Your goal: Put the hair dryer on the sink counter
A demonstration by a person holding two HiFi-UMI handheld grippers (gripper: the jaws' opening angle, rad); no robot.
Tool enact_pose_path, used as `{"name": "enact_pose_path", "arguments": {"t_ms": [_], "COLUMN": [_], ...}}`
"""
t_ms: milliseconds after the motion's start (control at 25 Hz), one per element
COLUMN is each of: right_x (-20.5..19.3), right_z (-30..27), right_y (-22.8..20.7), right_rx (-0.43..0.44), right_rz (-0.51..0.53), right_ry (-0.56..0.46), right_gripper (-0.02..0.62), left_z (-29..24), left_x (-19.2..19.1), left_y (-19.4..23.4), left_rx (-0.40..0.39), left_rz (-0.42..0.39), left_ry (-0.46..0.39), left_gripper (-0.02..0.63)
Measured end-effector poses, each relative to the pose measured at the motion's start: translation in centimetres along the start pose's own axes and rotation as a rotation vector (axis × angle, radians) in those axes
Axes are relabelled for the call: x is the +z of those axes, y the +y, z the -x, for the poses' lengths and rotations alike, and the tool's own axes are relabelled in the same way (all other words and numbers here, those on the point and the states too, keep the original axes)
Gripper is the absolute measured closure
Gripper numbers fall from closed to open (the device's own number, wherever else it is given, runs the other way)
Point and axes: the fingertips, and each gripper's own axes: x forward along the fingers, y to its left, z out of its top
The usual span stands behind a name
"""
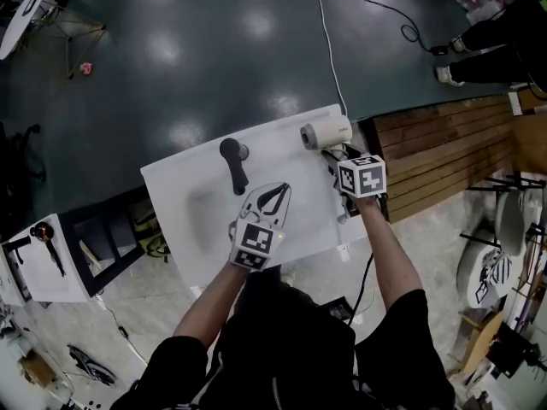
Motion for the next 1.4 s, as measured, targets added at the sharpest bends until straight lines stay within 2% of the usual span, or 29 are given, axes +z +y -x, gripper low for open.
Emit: {"name": "enact_pose_path", "arguments": {"t_ms": [480,1080,1400], "right_x": [-0.2,0.0,-0.1], "right_z": [-1.7,-2.4,-2.7], "right_y": [-0.5,-0.6,-0.6], "right_rx": [0.004,-0.023,-0.034], "right_rz": [-0.021,0.037,0.036], "right_ry": [0.033,0.052,0.067], "right_gripper": [0.368,0.365,0.36], "left_z": [0.5,0.3,0.5], "left_x": [-1.3,-1.8,-2.2], "left_y": [-0.7,-0.8,-0.6], "left_rx": [-0.004,0.0,0.003], "left_rz": [0.002,0.004,0.004], "left_ry": [0.02,0.029,0.031], "left_gripper": [0.592,0.592,0.592]}}
